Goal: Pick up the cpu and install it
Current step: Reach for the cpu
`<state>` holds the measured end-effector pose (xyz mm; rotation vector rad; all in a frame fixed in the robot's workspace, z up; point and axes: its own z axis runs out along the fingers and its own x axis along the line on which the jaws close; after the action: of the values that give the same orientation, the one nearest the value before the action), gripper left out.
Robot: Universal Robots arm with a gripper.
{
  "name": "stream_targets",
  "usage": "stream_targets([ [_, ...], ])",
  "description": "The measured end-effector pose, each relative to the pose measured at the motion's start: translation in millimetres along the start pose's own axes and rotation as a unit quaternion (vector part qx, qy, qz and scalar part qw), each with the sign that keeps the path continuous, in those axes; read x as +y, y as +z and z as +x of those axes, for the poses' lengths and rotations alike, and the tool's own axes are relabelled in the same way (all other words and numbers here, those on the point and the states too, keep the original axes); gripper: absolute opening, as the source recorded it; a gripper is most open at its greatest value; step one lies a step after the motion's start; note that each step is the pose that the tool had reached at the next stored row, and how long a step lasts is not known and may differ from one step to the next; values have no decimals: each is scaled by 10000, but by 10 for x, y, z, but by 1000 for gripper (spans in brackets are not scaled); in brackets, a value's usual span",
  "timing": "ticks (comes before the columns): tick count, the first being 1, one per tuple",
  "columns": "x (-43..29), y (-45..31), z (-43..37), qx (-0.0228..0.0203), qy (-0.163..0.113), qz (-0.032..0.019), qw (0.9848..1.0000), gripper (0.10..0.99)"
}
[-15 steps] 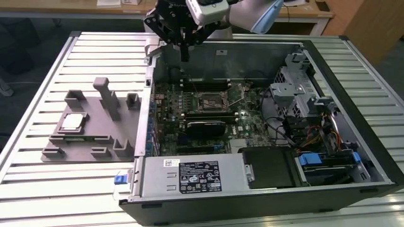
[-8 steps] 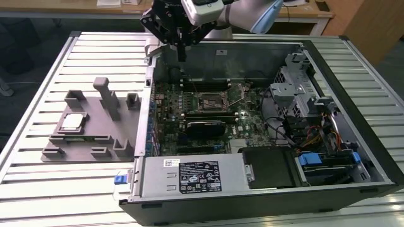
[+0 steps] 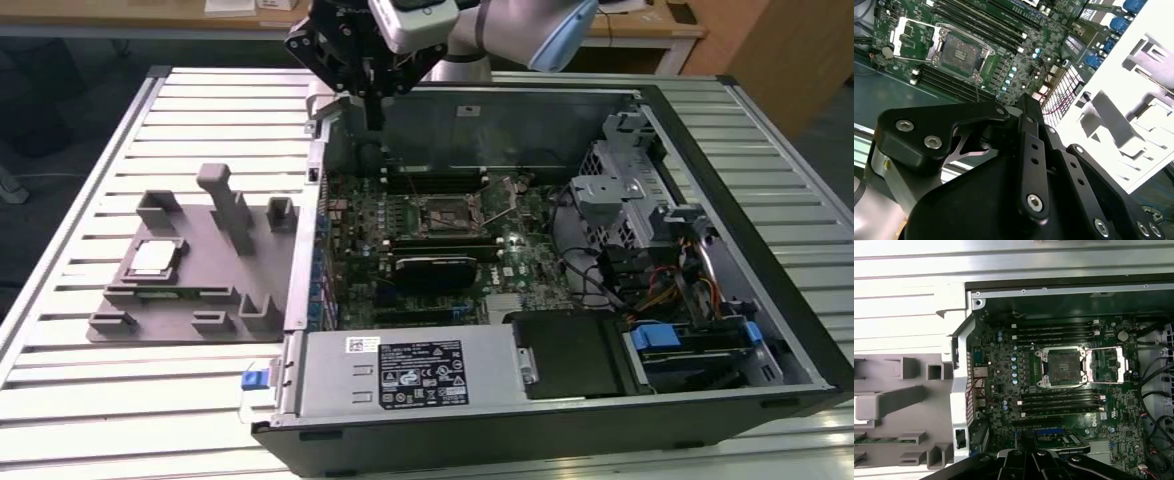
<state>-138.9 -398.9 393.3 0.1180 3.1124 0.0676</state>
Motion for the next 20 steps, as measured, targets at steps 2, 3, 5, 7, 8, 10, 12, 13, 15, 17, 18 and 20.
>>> stream_targets([
  [2,-1,-1,21,0,0,0,10000,106],
  [3,-2,-1,30,0,0,0,10000,106],
  [5,-4,-1,48,0,0,0,10000,106],
  [7,-5,-2,70,0,-1,0,10000,106],
  [8,-6,-2,80,0,-1,0,10000,106],
  [10,-8,-3,104,0,0,0,10000,106],
  [12,-10,-3,129,0,0,0,10000,106],
  [13,-11,-4,141,0,0,0,10000,106],
  [15,-12,-4,162,0,0,-1,10000,106],
  [17,-14,-5,183,0,0,0,10000,106],
  [18,-15,-5,195,0,0,0,10000,106],
  [20,-17,-6,219,0,0,0,10000,106],
])
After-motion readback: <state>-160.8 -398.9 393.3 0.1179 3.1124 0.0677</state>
